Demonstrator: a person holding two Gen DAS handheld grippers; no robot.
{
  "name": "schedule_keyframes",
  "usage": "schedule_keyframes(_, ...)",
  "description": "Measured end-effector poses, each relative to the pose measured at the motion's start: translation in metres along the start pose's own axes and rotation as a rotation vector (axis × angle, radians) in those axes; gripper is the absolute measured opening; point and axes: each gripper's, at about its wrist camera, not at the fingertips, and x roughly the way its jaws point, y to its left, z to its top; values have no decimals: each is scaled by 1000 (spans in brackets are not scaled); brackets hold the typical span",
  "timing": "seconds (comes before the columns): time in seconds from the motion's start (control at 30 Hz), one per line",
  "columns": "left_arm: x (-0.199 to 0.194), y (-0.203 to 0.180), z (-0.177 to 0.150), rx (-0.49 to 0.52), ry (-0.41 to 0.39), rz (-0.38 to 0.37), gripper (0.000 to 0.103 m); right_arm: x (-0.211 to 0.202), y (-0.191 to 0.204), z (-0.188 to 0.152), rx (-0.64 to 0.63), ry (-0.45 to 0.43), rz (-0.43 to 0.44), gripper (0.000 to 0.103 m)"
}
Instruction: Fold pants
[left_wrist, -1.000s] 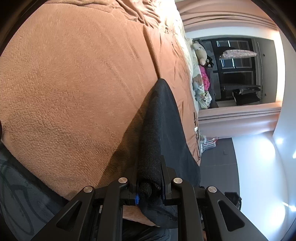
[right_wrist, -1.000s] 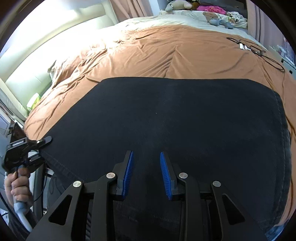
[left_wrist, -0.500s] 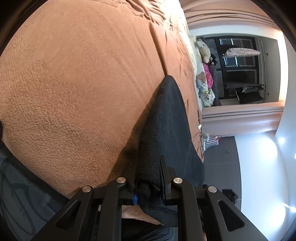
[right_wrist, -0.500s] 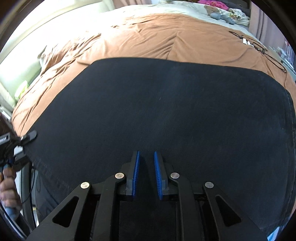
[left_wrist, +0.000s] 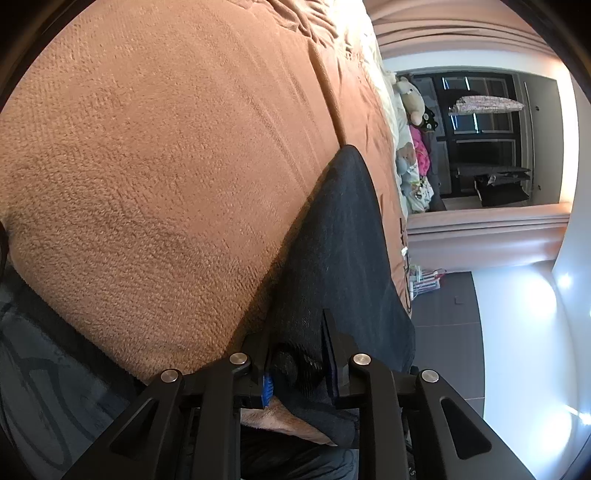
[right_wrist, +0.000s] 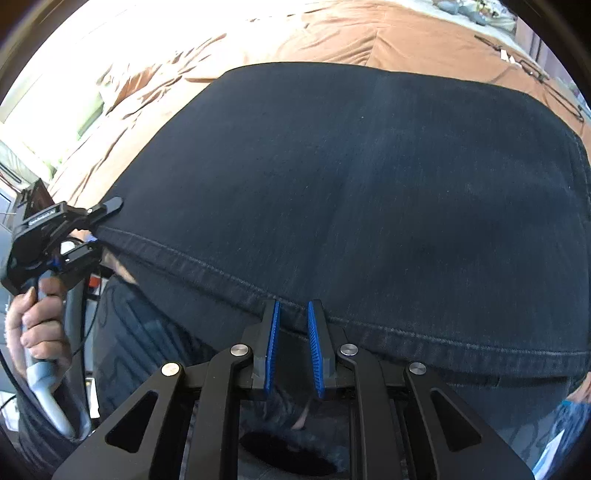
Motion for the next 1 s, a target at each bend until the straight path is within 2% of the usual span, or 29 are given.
schedule_keyframes(0.17,1,2,2,-5,5,6,24,1,-16,16,49,-41,-11,8)
schedule_keyframes(0.43,8,-2,7,-22,15,31,26,15,-34,66,87,-78,-39,8)
schedule_keyframes(1.0,17,-7,13,-85,-22,108,27,59,-66,147,138,-83,-104,6)
